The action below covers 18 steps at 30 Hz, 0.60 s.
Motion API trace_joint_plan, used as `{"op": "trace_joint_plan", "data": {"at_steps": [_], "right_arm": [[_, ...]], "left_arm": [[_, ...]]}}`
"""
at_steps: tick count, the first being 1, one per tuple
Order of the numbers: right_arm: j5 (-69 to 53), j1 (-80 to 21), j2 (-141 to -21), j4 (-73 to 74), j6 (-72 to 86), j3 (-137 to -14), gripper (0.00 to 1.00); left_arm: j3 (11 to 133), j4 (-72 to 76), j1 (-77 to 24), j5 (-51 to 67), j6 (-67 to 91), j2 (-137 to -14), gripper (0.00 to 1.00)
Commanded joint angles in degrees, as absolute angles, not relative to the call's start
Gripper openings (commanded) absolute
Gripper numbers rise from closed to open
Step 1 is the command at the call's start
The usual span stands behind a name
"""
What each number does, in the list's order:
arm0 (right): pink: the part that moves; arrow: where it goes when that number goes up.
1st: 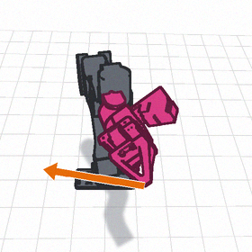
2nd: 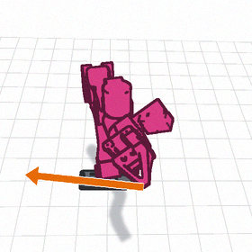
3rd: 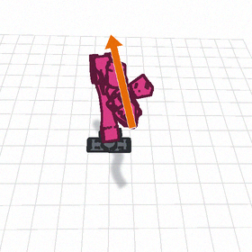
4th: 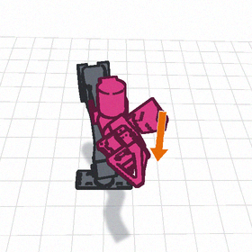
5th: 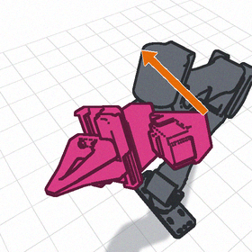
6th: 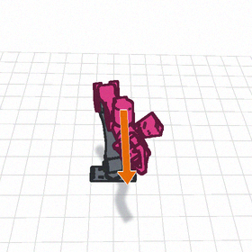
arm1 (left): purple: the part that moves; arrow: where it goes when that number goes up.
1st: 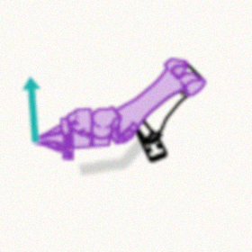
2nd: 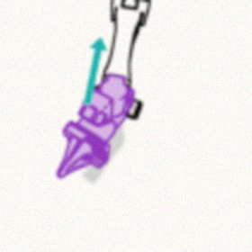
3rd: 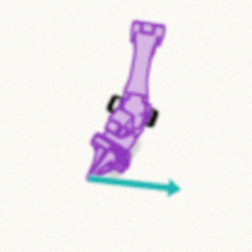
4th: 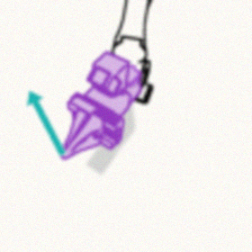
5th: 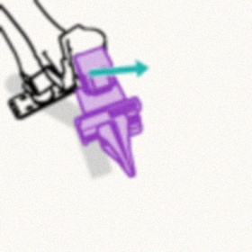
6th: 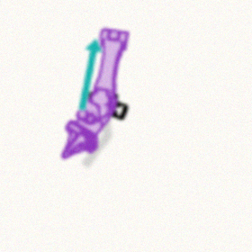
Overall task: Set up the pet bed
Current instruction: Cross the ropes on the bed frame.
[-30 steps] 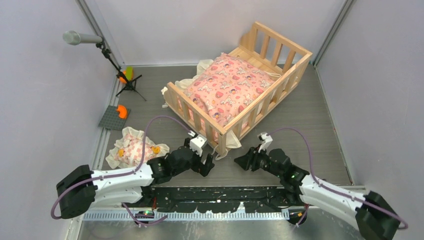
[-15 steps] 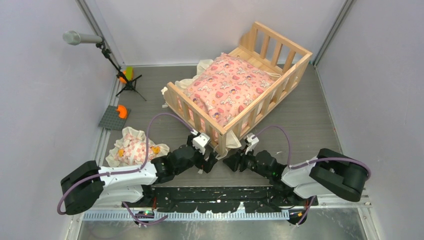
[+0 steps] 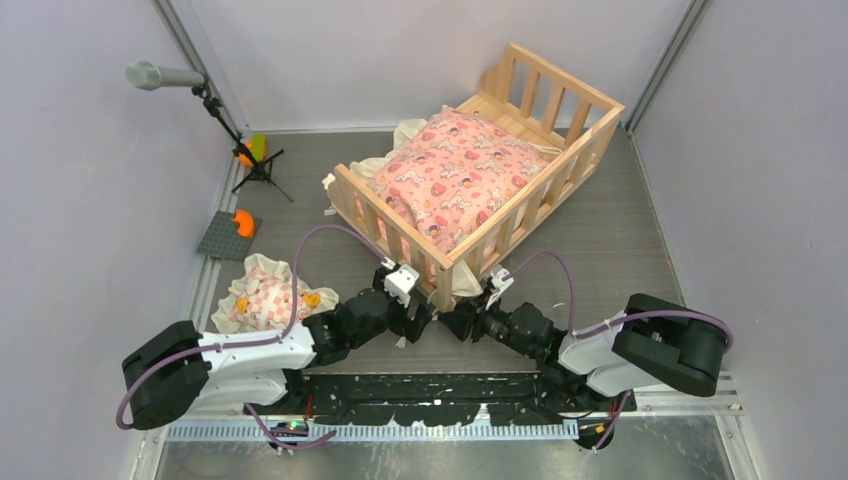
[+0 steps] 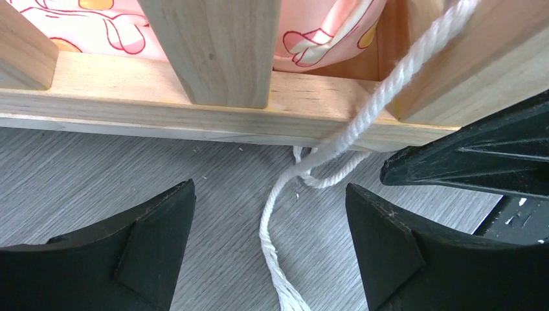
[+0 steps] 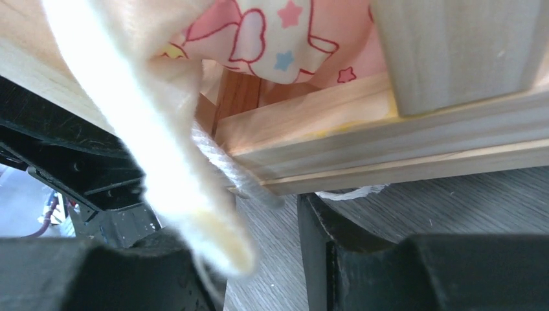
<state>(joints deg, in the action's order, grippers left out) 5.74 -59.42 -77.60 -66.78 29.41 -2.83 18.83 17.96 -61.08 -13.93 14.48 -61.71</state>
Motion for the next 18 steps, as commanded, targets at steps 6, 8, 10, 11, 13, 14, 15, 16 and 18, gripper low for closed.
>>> {"op": "trace_joint_plan", "data": {"at_steps": [6,8,10,11,13,14,15,16,18], "right_arm": [[12.5,-59.8,-79.4,-73.7,25.4,-5.1,0.27],[12.0,-59.7,-80.1,-74.1,25.4,-5.5,0.2],[11.5,-59.8,-80.5,-74.2,25.8,-5.4,0.14],[11.4,-59.8,-80.4,-74.3,26.1,-5.1,0.12],[11.3,-59.8,-79.5,-74.3,26.7,-4.3,0.07],[11.5,-59.7,-78.7,-74.1,26.9,-3.6,0.05],[11.8,-59.8,-77.6,-73.6,26.9,-3.1,0.02],[12.1,-59.8,-76.2,-72.5,27.1,-2.6,0.01],[12.6,-59.8,-71.9,-68.0,27.2,-2.1,0.0]], "left_arm": [[19.6,22.5,-60.7,-13.9,13.0,-63.0,0.87],[19.5,22.9,-60.7,-13.4,12.9,-63.3,0.87],[19.5,23.2,-60.6,-13.1,12.7,-63.6,0.89],[19.4,23.3,-60.6,-13.0,12.7,-63.7,0.9],[19.4,23.7,-60.6,-12.9,12.5,-63.9,0.95],[19.3,24.0,-60.6,-13.0,12.4,-64.2,0.97],[19.4,24.2,-60.6,-13.2,12.4,-64.5,0.99],[19.5,24.2,-60.6,-13.4,12.2,-64.9,0.99],[19.7,24.5,-60.6,-13.6,12.0,-65.7,1.0]]}}
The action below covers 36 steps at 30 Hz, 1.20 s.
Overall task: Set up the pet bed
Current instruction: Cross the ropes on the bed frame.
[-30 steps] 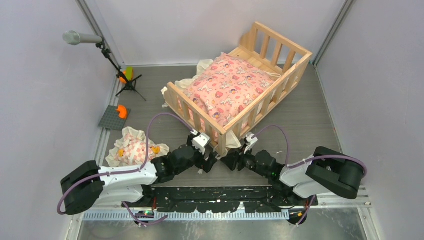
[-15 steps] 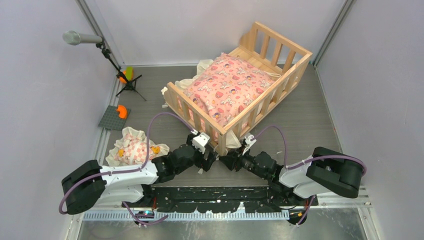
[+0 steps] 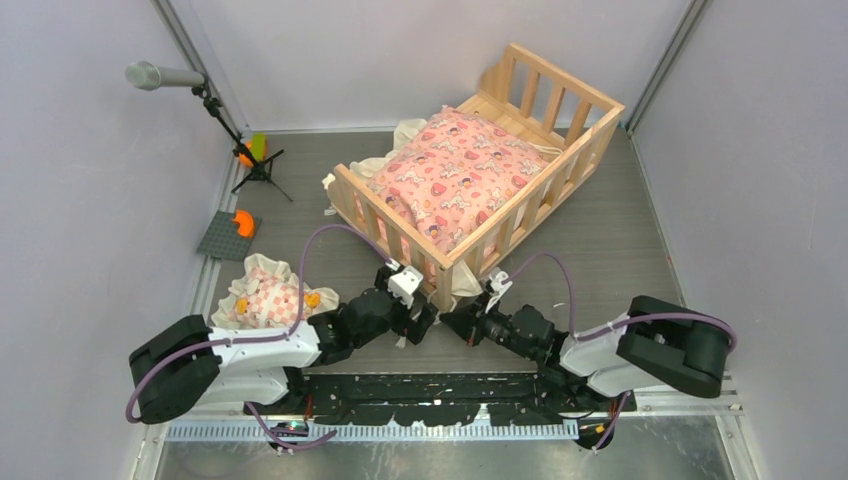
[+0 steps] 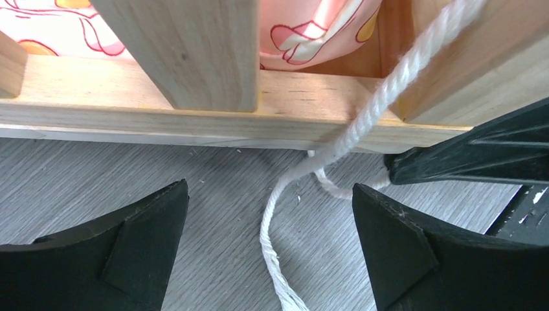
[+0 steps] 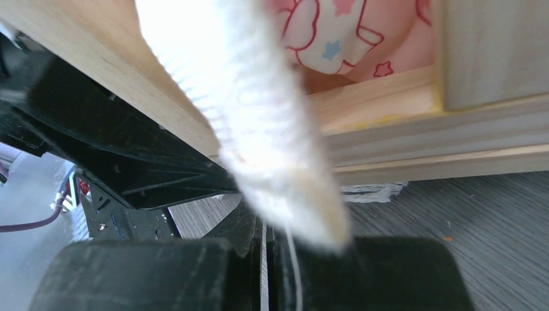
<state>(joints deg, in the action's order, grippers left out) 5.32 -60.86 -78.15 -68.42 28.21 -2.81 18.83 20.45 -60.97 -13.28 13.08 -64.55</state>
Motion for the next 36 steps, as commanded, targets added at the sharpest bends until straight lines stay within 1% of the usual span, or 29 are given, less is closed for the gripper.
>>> {"op": "trace_joint_plan", "data": {"at_steps": [1,3,5,7,8,9,10,12,13,18,23,27,29,33,36], "right_arm": [[12.8,-59.8,-69.4,-64.4,27.2,-2.3,0.0],[13.0,-59.9,-63.6,-56.1,26.7,-3.3,0.01],[13.4,-59.8,-57.7,-47.3,25.7,-4.4,0.01],[14.5,-59.8,-52.0,-41.7,25.0,-4.7,0.01],[14.8,-59.9,-48.7,-39.0,24.8,-4.8,0.01],[15.2,-59.9,-46.6,-36.8,24.5,-4.9,0.0],[15.5,-59.9,-44.8,-35.0,24.4,-4.8,0.01],[15.5,-59.9,-42.1,-32.2,24.2,-4.6,0.0],[15.5,-59.9,-41.1,-31.3,24.2,-4.4,0.01],[16.0,-59.9,-38.4,-29.2,25.0,-3.5,0.0],[14.7,-59.8,-37.7,-26.7,24.9,-4.3,0.0],[13.3,-59.9,-36.8,-21.8,25.7,-6.0,0.0],[12.6,-59.8,-36.0,-19.3,26.3,-6.8,0.0],[10.5,-59.9,-33.7,-15.0,27.2,-7.5,0.0],[10.7,-59.9,-31.3,-13.0,27.6,-7.3,0.0]], "left_arm": [[19.8,24.7,-60.6,-13.6,11.9,-66.2,1.0],[20.2,25.3,-60.6,-13.5,11.7,-67.3,0.99],[20.7,26.1,-60.5,-13.5,11.7,-68.6,0.96],[21.0,26.9,-60.5,-13.4,11.8,-69.9,0.9],[21.2,27.4,-60.4,-13.4,12.0,-70.6,0.79],[21.4,27.7,-60.4,-13.3,12.3,-71.1,0.75],[21.6,28.1,-60.3,-13.0,12.6,-71.6,0.68],[22.0,28.6,-60.2,-12.1,13.0,-72.4,0.62],[22.1,28.9,-60.2,-11.6,13.1,-72.9,0.6],[22.3,28.3,-60.1,-8.3,13.7,-74.0,0.42],[22.0,27.3,-60.1,-6.3,15.4,-75.1,0.3],[22.2,24.7,-60.1,-3.8,16.2,-75.7,0.14],[22.2,23.3,-60.1,-2.7,17.0,-75.0,0.1],[22.3,18.3,-60.1,-1.6,18.4,-70.8,0.08],[21.8,14.7,-60.1,-1.7,19.0,-64.9,0.08]]}}
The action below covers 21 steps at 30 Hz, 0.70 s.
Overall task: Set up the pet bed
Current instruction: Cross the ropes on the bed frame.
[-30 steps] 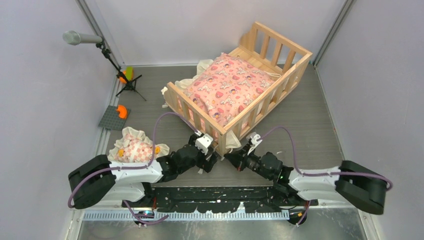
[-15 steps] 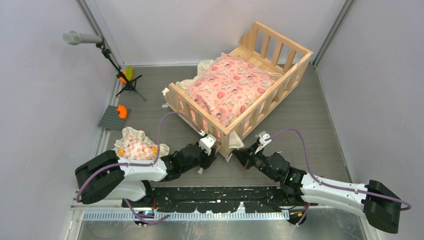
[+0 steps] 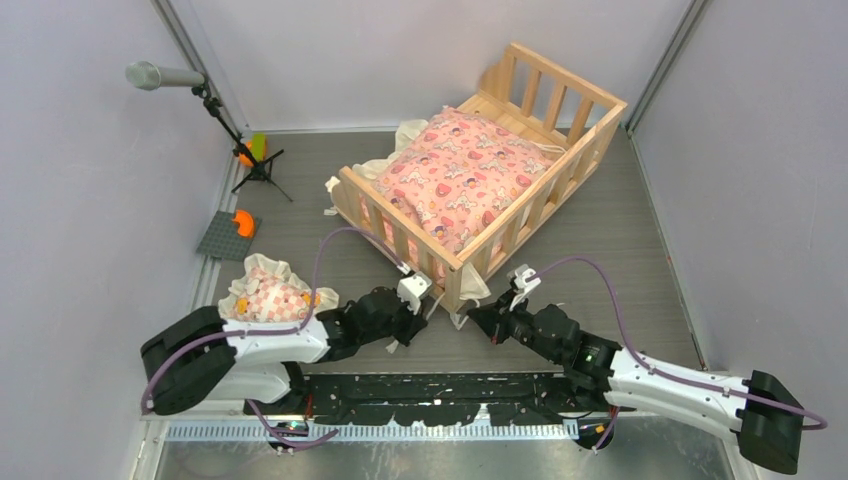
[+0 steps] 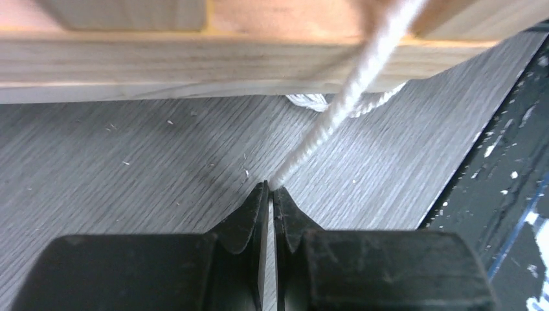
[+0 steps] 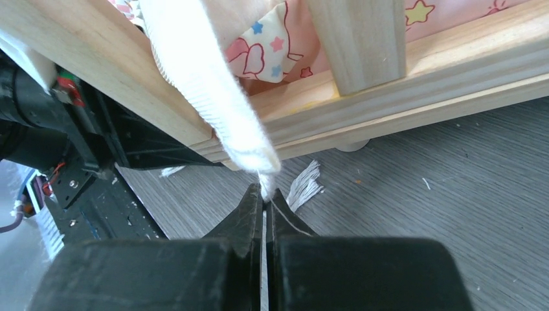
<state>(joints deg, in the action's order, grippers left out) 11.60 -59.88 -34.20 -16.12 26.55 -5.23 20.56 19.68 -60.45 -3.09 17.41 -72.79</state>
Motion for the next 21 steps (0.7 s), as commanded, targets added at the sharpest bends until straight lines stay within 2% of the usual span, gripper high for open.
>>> {"op": "trace_joint_plan", "data": {"at_steps": [1,6,10,21], "right_arm": [[11.0,-59.8,-30.6,-12.4,27.6,-7.2,0.0],[11.8,-59.8,-27.7,-11.4,28.0,-6.6,0.0],[9.6,-59.9,-28.2,-12.5,27.8,-6.7,0.0],[4.4,-59.9,-35.1,-26.6,28.3,-5.3,0.0]], "left_arm": [[21.5,13.9,-60.1,-1.8,19.2,-62.9,0.08],[19.4,11.1,-60.1,-1.8,20.1,-53.3,0.08],[19.5,9.0,-60.2,2.8,21.3,-48.4,0.08],[21.8,4.3,-60.2,11.7,22.5,-44.2,0.08]]}}
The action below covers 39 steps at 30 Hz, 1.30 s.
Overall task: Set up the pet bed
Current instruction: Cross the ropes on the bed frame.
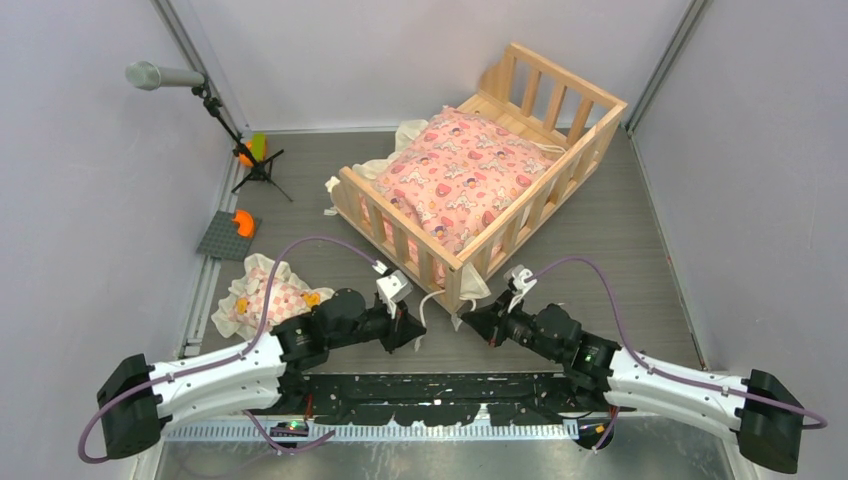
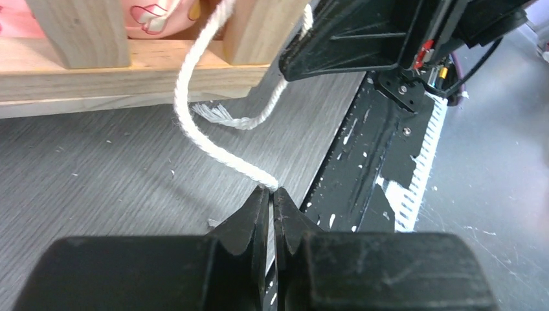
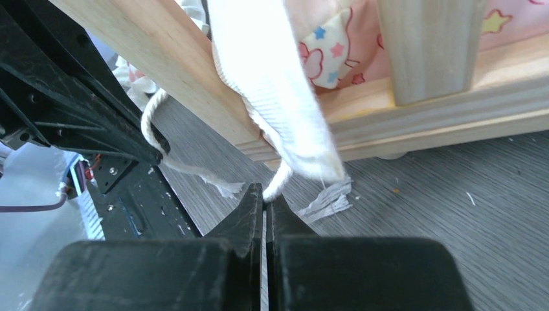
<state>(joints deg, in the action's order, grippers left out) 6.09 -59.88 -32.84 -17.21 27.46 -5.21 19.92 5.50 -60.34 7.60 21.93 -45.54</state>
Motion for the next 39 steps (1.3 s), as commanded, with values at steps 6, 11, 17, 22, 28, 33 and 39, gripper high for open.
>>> {"op": "trace_joint_plan", "data": {"at_steps": [6,11,17,22,28,33,39], "right_arm": [[-1.0,-59.8,-45.1,-33.8,30.5,-8.2,0.0],[-7.6,-59.9,-52.9,-42.5,33.9,-10.1,0.0],[-11.8,-59.9,-55.3,-51.5,38.6,-9.4,0.0],[-12.4,-59.9,-52.7,-49.3,41.0,-9.2,0.0],[-8.0,-59.9,-47.2,-33.4,42.4,-8.9,0.0],[2.4,-59.9,-42.1,-14.2,43.6,-10.1,0.0],[9.3,-59.9,-38.3,-0.6,45.7,-12.7,0.0]], "left_arm": [[23.4,1.8,-60.2,11.4,21.9,-41.9,0.08],[25.0,-1.8,-60.2,9.5,20.9,-39.6,0.08],[25.9,-4.1,-60.1,7.8,20.0,-38.6,0.08],[26.1,-3.6,-60.2,7.5,19.8,-39.7,0.08],[25.9,-3.0,-60.2,7.2,19.9,-40.5,0.08],[25.5,-3.4,-60.2,6.7,19.8,-40.6,0.08],[24.9,-3.3,-60.2,6.5,20.0,-40.4,0.07]]}}
